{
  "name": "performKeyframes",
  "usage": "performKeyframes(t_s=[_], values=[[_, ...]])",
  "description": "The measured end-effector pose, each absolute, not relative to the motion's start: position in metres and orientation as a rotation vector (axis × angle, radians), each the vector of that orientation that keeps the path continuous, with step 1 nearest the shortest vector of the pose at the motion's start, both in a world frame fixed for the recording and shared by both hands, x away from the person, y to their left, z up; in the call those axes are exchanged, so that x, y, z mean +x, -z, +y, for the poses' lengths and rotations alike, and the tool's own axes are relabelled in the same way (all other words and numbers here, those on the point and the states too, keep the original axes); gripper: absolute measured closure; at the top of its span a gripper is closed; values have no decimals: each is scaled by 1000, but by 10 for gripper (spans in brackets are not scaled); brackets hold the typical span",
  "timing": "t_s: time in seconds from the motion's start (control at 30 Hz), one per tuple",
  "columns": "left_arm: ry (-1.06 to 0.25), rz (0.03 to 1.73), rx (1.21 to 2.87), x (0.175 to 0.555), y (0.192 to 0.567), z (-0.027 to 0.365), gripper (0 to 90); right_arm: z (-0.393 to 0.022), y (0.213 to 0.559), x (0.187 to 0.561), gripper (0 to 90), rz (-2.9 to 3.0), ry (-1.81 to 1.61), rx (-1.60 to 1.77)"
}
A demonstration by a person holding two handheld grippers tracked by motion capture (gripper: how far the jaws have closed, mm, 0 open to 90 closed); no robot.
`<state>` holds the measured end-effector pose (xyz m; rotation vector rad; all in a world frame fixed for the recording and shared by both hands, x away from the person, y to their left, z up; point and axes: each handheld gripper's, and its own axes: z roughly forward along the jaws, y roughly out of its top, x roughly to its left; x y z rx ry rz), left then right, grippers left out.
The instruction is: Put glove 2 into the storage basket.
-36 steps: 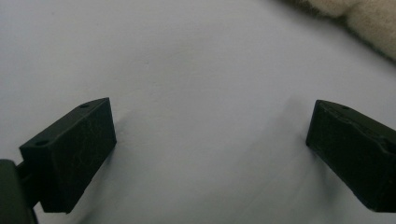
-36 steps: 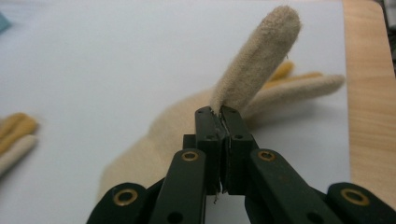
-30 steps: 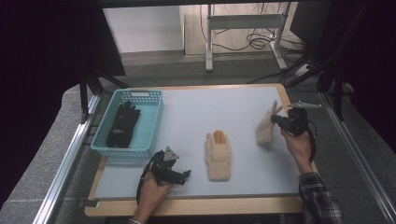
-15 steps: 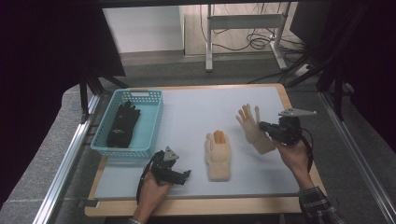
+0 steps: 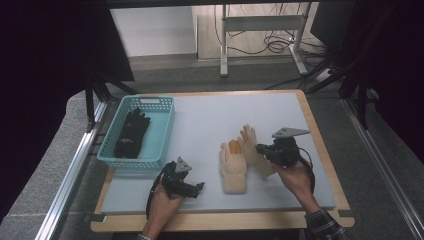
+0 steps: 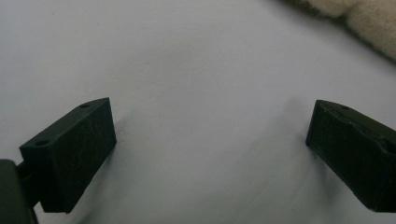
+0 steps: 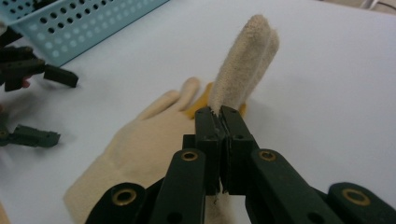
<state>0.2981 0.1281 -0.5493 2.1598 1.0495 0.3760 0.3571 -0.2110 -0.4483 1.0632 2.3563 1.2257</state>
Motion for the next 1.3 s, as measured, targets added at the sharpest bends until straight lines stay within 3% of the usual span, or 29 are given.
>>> performKeyframes(t_s=[0.23,0.4,0.67,1.0,1.13,1.2,1.3], values=[[-376,1050,2160,298,549,128,18,-169,461,348,838,2470,-1244,970],[-376,1049,2160,298,549,128,19,-144,462,345,726,2528,-1256,863],[-376,1047,2165,298,549,128,18,-173,461,359,588,2513,-1171,803],[-374,1050,2162,298,549,128,18,-199,490,376,420,2625,-1232,692],[-374,1047,2167,298,549,129,18,-191,505,381,422,2685,-1151,589],[-374,1047,2167,298,549,129,18,-191,510,384,533,2710,-1183,599],[-374,1047,2167,298,549,129,18,-192,506,380,591,2686,-1187,655]])
